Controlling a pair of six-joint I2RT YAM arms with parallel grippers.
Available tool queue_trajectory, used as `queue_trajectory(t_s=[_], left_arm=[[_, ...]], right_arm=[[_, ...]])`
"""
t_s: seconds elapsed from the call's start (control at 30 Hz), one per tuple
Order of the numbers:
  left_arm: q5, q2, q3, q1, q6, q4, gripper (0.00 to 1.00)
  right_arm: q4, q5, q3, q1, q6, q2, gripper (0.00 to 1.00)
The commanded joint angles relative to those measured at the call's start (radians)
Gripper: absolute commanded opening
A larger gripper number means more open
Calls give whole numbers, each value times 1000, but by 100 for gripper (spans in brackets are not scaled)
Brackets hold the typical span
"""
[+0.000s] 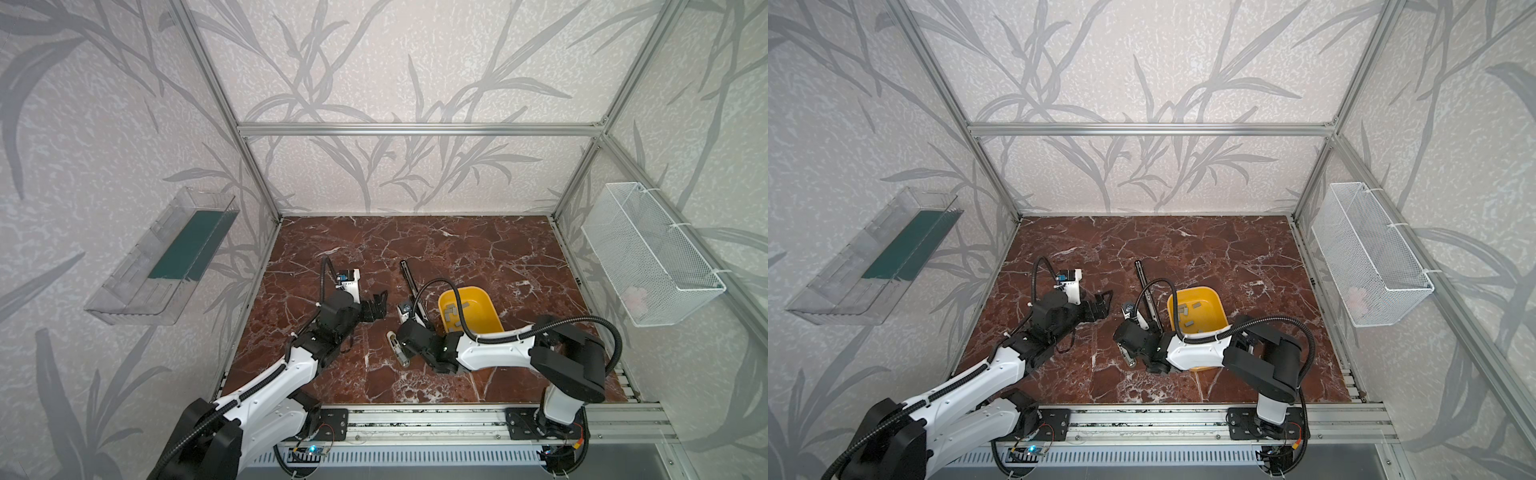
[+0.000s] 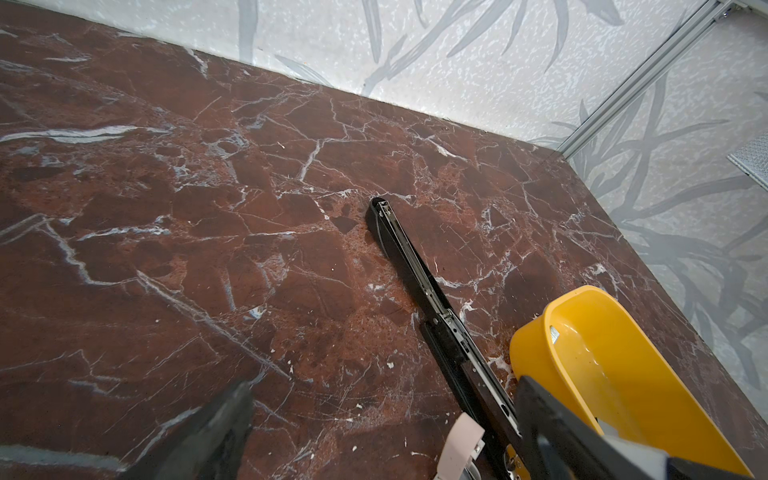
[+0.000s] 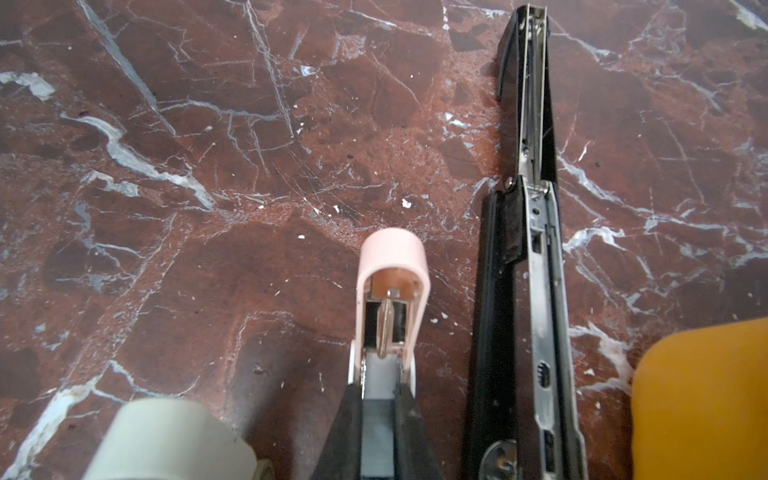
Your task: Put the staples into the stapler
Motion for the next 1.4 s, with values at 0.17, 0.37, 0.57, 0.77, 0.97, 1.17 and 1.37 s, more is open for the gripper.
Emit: queue_trajectory(t_s=[0.17,0.37,0.57,0.77,0.97,1.17,1.37], left_arm=[[-12,-16,-2,-1,0,3,98],[-10,-16,-1,-1,-1,3,98],[-11,-16,-2,-2,-1,3,98],[-11,-16,-2,-2,-1,3,98],[-9,-16,-2,-1,-1,2,98],[-11,-14,-1,-1,-1,3,98],[-10,-14,-2,-1,-1,3,98]], right_arm=[[-32,31,25,-2,-7,-7,0],[-35,27,29,-3,-9,3,0],[-27,15,26,-3,-3,9,0],[-29,7,29,-2,1,17,0],[-29,7,29,-3,4,21,0],[-38,9,37,-1,6,27,0],[-47,9,42,-2,9,35,0]])
